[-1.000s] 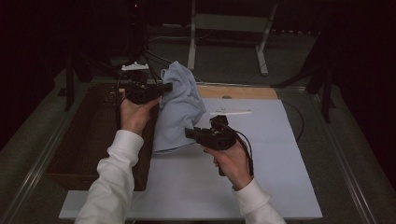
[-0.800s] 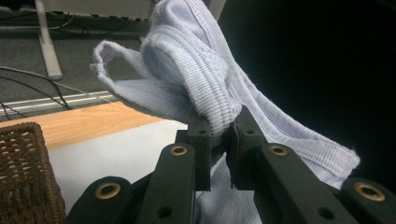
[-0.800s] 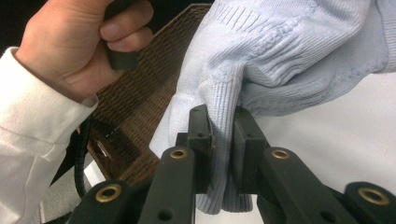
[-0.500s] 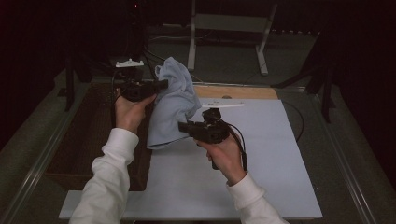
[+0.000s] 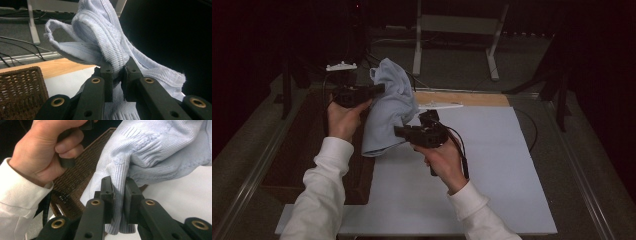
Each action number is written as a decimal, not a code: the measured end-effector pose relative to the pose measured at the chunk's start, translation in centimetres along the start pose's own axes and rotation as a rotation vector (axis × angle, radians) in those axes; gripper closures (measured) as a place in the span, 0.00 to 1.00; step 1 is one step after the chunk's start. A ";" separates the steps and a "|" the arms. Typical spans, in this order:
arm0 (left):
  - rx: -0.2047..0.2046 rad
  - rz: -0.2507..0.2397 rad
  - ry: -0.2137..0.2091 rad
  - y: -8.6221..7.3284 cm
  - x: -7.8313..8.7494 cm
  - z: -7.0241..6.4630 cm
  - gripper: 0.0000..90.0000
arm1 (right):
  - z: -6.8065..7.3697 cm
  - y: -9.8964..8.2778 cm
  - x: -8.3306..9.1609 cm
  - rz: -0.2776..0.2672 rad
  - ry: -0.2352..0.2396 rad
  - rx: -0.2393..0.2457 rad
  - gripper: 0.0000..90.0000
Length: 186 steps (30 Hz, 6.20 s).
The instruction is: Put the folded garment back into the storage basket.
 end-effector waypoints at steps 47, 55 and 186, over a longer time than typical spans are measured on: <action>0.011 0.003 0.087 -1.5 4.2 4.4 0.91 | 3.4 -1.9 -5.4 0.056 0.028 0.022 0.90; 0.007 0.002 0.097 -1.7 4.7 4.8 0.91 | 3.6 -2.4 -6.0 0.065 0.026 0.022 0.90; 0.049 0.094 0.194 -8.6 10.7 11.5 0.91 | 8.5 -8.9 -17.1 0.274 -0.004 0.078 0.90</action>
Point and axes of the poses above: each handheld gripper's, and its own axes: x roughly backward along the jaws, y roughly out of its top, z roughly to its left, the point moved 9 cm from there along -x, roughly forward along the jaws, and after that the axes turned 14 degrees about -x, right-handed, at the moved point
